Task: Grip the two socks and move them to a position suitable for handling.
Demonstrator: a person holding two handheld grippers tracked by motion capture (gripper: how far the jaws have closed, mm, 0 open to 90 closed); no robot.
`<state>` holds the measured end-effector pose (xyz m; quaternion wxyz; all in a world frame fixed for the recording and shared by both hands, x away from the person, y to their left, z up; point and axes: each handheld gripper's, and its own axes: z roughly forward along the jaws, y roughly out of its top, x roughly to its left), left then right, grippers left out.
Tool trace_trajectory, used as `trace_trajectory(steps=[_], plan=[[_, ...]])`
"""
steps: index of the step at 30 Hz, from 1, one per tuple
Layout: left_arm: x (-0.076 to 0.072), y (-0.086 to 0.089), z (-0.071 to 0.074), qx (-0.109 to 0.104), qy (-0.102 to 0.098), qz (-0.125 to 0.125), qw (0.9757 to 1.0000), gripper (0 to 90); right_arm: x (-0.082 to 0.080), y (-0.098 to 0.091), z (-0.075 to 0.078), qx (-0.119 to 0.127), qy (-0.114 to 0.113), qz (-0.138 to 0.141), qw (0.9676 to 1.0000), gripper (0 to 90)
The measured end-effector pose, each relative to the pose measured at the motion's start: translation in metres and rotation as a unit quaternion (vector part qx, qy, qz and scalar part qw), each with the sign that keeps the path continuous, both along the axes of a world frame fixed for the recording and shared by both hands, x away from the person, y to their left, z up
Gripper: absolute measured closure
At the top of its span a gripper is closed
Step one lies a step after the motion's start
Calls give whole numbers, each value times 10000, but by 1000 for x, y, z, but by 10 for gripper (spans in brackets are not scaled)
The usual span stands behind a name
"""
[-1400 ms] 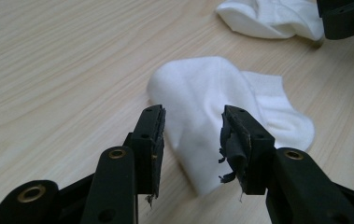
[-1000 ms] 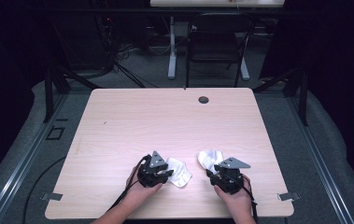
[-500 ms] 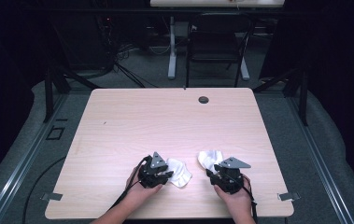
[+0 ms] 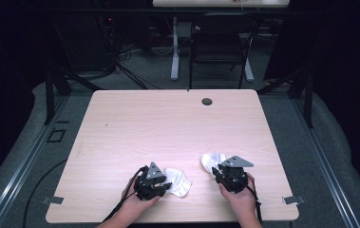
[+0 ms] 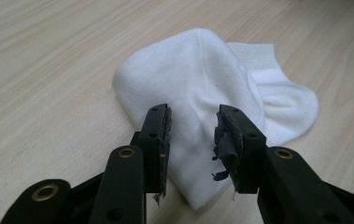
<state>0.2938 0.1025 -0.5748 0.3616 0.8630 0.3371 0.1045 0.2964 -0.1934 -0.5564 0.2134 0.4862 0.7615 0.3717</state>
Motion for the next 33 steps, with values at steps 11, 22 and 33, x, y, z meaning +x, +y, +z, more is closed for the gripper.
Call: trace_trajectory(steps=[11,22,33], plan=[[-16,6,1,56,54,-38,10000,636,29,4,-12,-400,307,-260,9984,760],[-19,9,2,-101,200,-127,9997,601,44,45,-20,-194,410,138,9989,778],[-13,29,16,-437,12,-2,9990,547,59,100,-20,-212,437,719,9962,790]])
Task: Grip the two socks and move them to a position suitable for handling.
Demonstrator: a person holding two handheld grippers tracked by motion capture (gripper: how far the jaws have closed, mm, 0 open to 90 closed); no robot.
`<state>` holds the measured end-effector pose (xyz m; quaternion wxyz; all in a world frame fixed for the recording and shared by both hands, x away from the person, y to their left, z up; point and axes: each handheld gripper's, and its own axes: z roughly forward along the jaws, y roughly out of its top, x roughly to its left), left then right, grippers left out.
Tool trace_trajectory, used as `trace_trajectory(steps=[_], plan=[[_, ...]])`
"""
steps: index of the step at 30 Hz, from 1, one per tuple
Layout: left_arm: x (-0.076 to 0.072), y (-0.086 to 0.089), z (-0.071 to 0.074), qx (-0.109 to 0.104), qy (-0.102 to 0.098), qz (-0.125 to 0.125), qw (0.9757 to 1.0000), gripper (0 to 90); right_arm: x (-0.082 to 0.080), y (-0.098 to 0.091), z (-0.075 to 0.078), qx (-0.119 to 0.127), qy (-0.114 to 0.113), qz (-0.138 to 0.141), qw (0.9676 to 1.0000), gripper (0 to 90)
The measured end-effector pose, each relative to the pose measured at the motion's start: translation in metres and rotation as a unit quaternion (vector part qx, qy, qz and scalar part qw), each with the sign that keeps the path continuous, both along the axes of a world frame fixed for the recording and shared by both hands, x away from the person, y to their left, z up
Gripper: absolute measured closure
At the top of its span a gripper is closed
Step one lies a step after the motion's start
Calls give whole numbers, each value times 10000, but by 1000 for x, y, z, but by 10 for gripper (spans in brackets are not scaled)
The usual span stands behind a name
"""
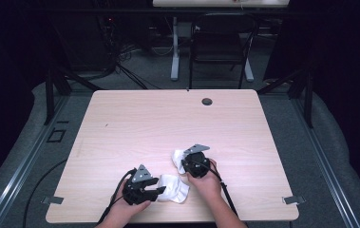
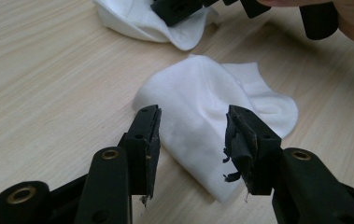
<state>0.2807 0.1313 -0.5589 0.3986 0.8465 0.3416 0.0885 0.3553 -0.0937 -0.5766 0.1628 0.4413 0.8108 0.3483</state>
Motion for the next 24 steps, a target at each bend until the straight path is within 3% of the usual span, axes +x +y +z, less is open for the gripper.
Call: trace_trajectory(steps=[7,10,11,14,15,17,18,19,24], plan=[[5,6,-1,-1,31,87,10000,547,5,21,2,-3,39,183,9998,757],[5,7,0,6,-1,110,9999,547,2,22,7,90,-61,191,9998,737],[5,7,0,-9,-6,116,9999,547,-5,19,15,122,-193,237,9995,730],[4,6,1,4,-27,110,9999,547,-12,13,24,174,-251,252,9992,730],[3,5,1,5,-48,68,10000,547,-24,3,34,217,-329,270,9989,736],[1,1,2,2,-78,46,10000,547,-36,-4,39,212,-345,266,9988,750],[1,1,2,2,-78,46,10000,547,-36,-4,39,212,-345,266,9988,750],[-2,-4,4,5,-115,22,9999,547,-52,-15,41,296,-336,268,9986,780],[-7,-23,3,110,-156,-138,9997,556,-77,-28,37,273,-232,375,9987,829]])
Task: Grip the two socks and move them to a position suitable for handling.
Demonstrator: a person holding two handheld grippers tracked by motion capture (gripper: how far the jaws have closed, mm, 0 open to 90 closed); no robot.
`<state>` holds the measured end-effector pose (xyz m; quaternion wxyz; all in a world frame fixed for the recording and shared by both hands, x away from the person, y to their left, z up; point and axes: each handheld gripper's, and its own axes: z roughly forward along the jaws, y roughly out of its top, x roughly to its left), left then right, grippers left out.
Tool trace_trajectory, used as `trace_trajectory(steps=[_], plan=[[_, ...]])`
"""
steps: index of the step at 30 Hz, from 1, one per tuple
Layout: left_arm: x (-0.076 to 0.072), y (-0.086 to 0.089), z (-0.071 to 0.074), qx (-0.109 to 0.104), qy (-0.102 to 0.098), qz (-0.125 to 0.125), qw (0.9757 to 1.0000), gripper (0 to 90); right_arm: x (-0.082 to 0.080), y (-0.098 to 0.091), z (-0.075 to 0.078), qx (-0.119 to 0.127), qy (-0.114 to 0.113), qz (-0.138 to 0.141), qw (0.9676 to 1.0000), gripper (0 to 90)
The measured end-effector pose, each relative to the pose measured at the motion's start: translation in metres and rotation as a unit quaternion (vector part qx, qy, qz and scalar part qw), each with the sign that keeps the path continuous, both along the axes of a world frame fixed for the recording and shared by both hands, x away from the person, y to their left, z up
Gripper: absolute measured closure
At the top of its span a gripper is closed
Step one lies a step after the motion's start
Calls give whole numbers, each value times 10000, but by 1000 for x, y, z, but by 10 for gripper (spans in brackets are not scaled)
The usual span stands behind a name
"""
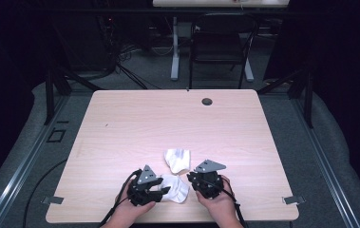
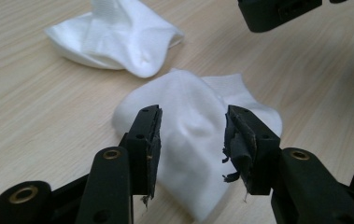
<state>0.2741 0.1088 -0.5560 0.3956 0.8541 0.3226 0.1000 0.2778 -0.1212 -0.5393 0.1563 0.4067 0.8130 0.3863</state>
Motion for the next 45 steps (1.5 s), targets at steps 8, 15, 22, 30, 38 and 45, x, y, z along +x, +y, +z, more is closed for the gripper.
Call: trace_trajectory(steps=[8,15,22,30,38,45], plan=[[1,-23,-7,83,134,-133,9998,613,-2,7,-19,-41,204,277,9994,844],[1,-31,-15,241,257,-162,9992,661,-3,16,-30,-195,346,445,9982,845],[2,-27,-17,283,181,-104,9994,799,0,15,-36,-180,447,460,9978,872],[2,-15,-8,243,100,-34,9996,867,-1,15,-37,-200,401,470,9979,874],[2,19,9,260,54,162,9995,841,-1,14,-37,-185,401,452,9980,873],[1,52,7,150,134,511,9985,731,-1,15,-37,-189,409,455,9980,872]])
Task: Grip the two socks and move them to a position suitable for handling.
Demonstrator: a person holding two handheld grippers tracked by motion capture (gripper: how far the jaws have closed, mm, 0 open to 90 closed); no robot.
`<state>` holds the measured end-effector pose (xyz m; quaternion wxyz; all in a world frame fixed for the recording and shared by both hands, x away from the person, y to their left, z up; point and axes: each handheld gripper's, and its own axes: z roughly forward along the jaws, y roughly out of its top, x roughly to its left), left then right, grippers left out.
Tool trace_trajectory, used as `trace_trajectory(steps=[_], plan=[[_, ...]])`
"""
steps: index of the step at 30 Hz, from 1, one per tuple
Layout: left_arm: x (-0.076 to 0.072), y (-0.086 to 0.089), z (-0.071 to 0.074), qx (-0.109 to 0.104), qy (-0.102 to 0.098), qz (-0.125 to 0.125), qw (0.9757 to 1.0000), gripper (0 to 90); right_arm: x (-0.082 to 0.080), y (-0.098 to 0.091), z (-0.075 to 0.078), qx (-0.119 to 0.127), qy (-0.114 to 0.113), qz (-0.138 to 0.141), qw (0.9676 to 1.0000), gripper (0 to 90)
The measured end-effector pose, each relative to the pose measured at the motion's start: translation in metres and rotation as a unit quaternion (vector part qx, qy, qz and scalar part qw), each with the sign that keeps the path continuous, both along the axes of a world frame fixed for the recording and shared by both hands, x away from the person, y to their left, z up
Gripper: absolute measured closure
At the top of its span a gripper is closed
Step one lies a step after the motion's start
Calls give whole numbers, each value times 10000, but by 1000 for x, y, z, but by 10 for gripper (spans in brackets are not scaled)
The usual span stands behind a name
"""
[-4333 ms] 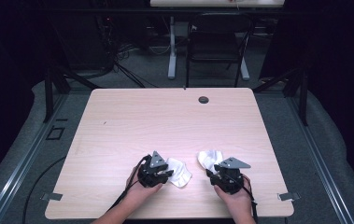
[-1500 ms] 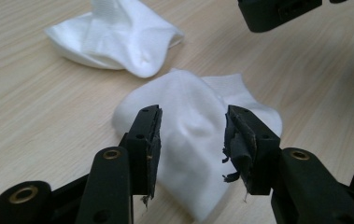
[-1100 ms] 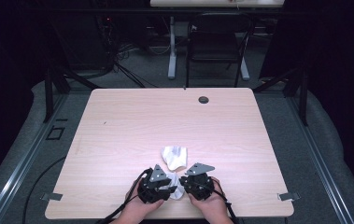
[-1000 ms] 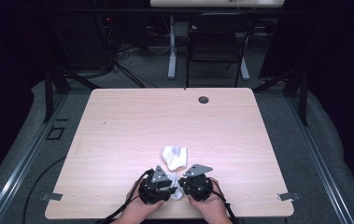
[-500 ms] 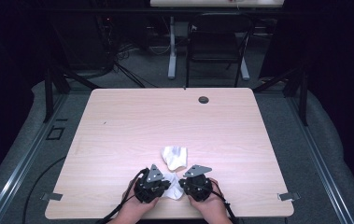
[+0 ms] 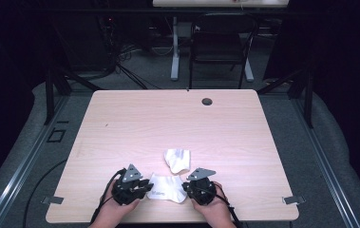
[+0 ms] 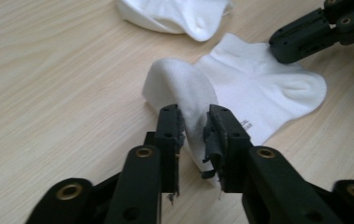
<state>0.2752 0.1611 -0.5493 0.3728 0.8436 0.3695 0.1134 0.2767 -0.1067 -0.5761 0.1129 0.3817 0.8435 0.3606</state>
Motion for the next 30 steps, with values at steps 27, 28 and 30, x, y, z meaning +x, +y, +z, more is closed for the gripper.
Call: trace_trajectory(steps=[27,28,30], plan=[[8,7,-23,200,273,44,9994,629,-3,-5,2,-99,42,1,9999,871],[7,5,-23,201,274,8,9994,629,-3,-6,2,-90,46,-15,9999,870],[4,3,-24,168,284,-19,9995,629,-5,-10,3,-127,105,-37,9999,869]])
